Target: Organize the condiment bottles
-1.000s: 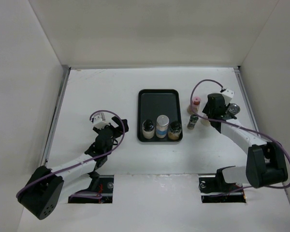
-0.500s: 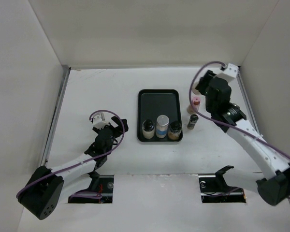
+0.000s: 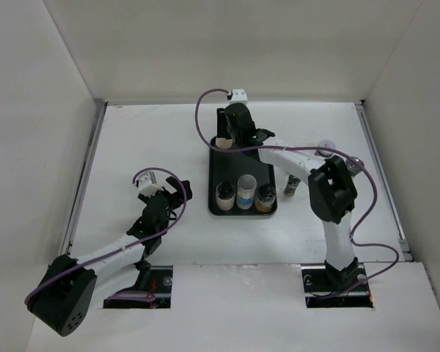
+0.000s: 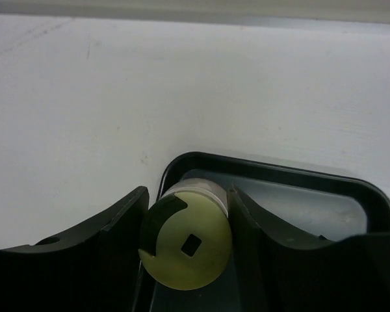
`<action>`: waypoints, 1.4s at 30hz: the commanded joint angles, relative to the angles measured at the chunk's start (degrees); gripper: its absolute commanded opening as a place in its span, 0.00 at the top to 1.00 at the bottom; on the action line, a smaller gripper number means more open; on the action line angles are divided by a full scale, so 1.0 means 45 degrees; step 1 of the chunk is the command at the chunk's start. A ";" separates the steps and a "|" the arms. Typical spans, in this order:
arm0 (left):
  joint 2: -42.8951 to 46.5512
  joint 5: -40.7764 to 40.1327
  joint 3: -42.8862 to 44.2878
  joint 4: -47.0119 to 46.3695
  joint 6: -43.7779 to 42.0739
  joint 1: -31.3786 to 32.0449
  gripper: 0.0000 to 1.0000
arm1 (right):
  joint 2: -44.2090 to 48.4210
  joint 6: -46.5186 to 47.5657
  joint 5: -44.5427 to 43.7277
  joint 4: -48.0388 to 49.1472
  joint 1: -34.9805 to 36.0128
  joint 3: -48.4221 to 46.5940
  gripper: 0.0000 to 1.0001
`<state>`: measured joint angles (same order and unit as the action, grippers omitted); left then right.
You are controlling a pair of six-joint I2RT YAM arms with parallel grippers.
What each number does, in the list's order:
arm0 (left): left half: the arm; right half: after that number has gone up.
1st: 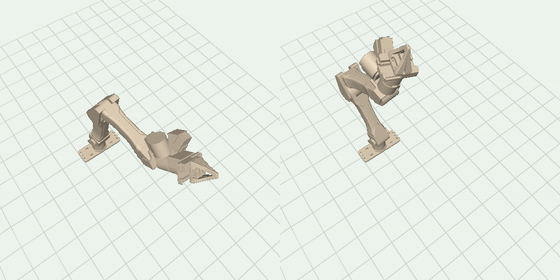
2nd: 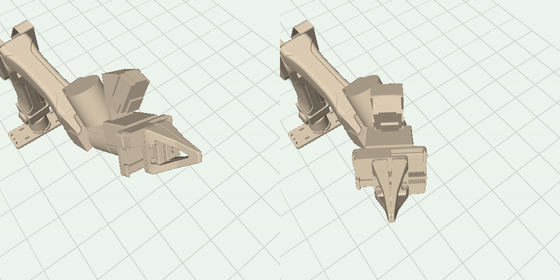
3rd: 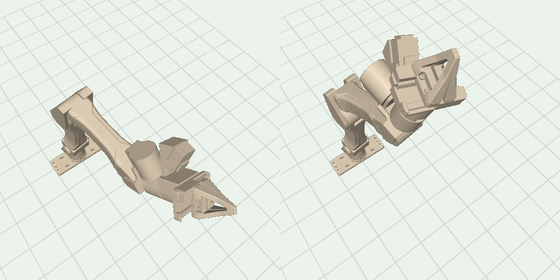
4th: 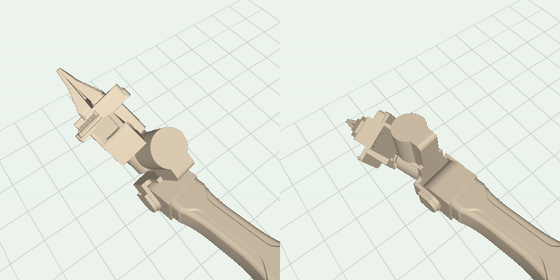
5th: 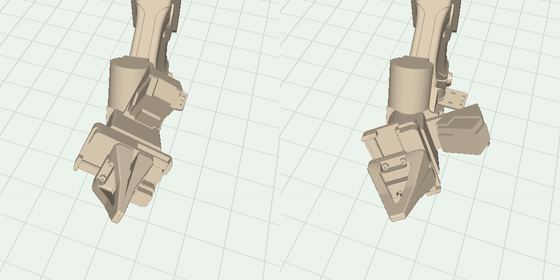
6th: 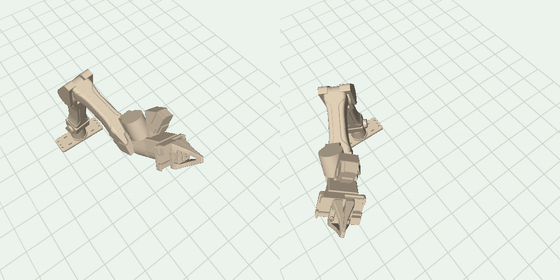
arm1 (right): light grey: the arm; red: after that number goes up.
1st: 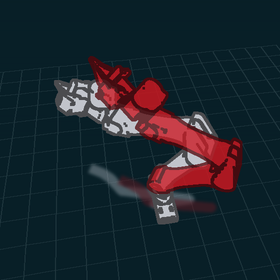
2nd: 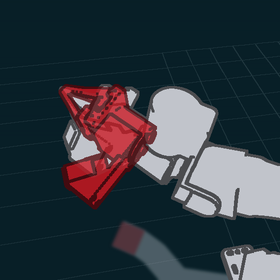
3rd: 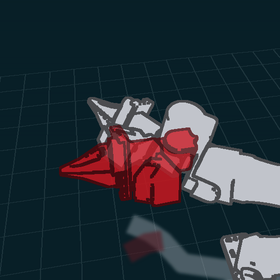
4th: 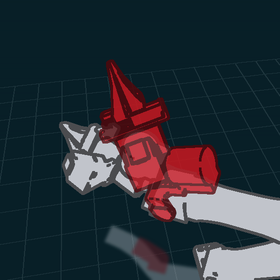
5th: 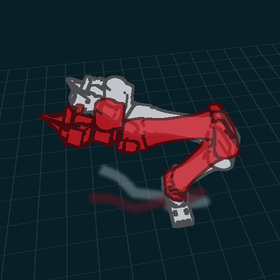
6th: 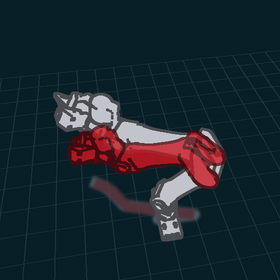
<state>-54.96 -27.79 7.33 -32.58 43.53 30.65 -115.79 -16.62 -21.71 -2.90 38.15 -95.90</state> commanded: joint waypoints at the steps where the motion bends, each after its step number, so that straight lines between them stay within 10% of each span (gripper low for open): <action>1: 0.0045 0.0082 -0.0087 -0.0592 0.0093 0.0013 0.05 | -0.0439 0.0178 0.0489 0.0759 -0.0051 -0.1111 0.48; 12: 0.0007 0.0043 -0.0048 -0.0573 0.0112 -0.0006 0.05 | -0.2394 0.0100 0.0177 0.1269 0.0086 -0.1521 0.44; 16: 0.0045 0.0082 -0.0028 -0.0573 0.0112 0.0053 0.05 | -0.2337 0.0042 -0.0153 0.1269 0.0242 -0.1347 0.27; 23: 0.0104 0.0141 -0.0008 -0.0534 0.0112 0.0072 0.05 | 0.0529 0.0002 -0.0272 0.1697 0.0281 0.0174 0.06; 33: -0.0013 0.0180 -0.0028 -0.0592 0.0132 0.0131 0.05 | 0.7210 0.0003 -0.1383 0.1739 -0.1512 0.6538 0.05; 42: -0.0248 0.0199 0.0050 -0.0632 0.0151 0.0189 0.05 | 0.8076 -0.0408 -0.2049 0.1072 -0.3428 0.9532 0.03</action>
<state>-55.77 -27.42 7.33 -32.80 43.75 31.20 -78.61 -17.58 -29.61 1.98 23.49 -53.76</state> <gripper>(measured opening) 0.949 0.970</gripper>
